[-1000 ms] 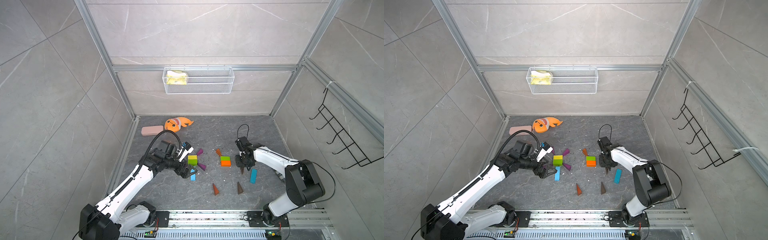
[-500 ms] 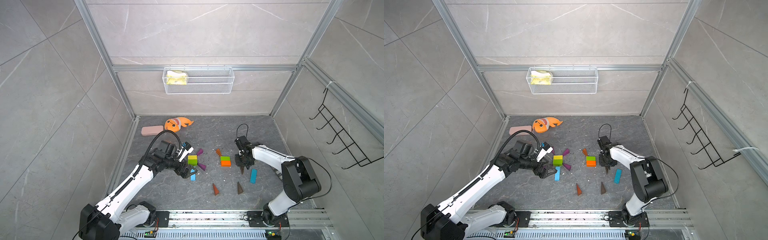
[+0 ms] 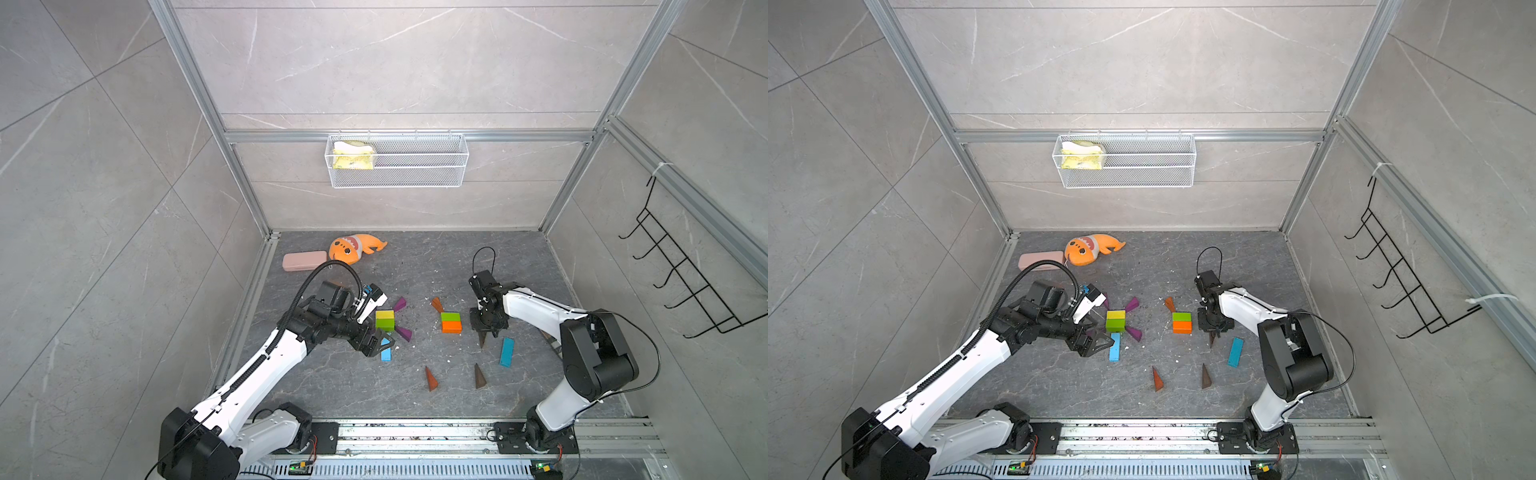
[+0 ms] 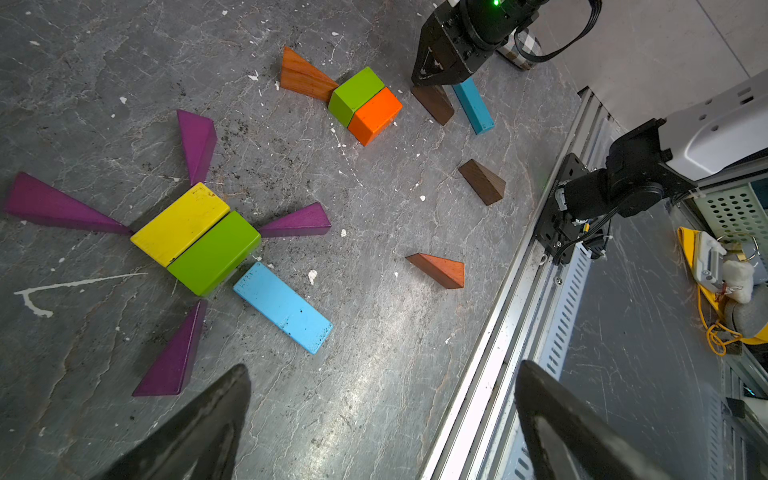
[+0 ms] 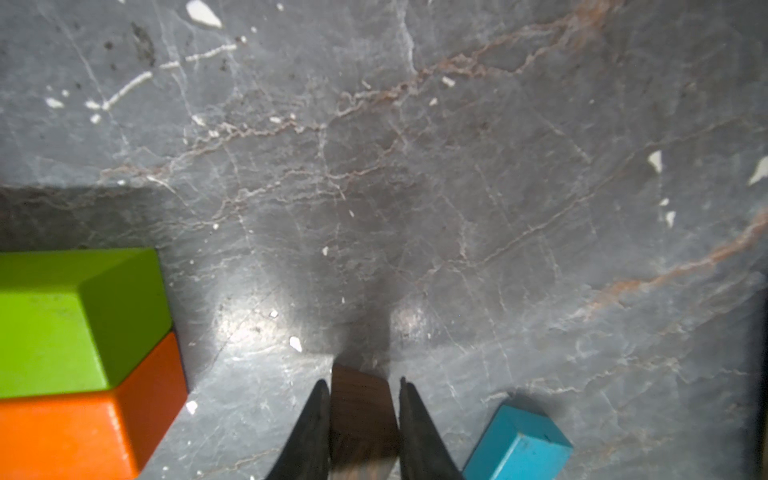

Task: Assemble a small pinwheel with building blocks
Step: Pick up the building block from the center of the board.

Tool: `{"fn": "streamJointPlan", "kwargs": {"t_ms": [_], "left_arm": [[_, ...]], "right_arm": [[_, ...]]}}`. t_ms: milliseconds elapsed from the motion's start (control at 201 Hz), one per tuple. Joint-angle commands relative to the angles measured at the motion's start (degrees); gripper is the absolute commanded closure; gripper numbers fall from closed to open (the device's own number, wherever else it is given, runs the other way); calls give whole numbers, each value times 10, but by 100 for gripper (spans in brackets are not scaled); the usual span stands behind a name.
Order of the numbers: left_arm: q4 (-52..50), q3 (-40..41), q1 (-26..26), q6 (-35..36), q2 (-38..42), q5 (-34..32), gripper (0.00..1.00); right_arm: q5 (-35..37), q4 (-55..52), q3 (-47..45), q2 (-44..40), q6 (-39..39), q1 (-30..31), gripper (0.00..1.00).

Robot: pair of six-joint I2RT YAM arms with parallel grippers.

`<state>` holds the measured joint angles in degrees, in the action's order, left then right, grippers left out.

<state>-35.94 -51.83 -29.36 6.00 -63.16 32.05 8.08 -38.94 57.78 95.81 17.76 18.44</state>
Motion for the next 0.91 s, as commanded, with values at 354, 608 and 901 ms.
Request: {"fn": "streamJointPlan", "kwargs": {"t_ms": [354,608,901], "left_arm": [[-7,-23,-3,5,1,-12,0],[1,-17,-2,1,13,-10,0],[1,-18,-2,3,7,-7,0]], "right_arm": [[5,-18,68,17,134,-4,78],[17,-39,159,90,151,-5,78],[23,-58,208,130,149,-7,78]]}}
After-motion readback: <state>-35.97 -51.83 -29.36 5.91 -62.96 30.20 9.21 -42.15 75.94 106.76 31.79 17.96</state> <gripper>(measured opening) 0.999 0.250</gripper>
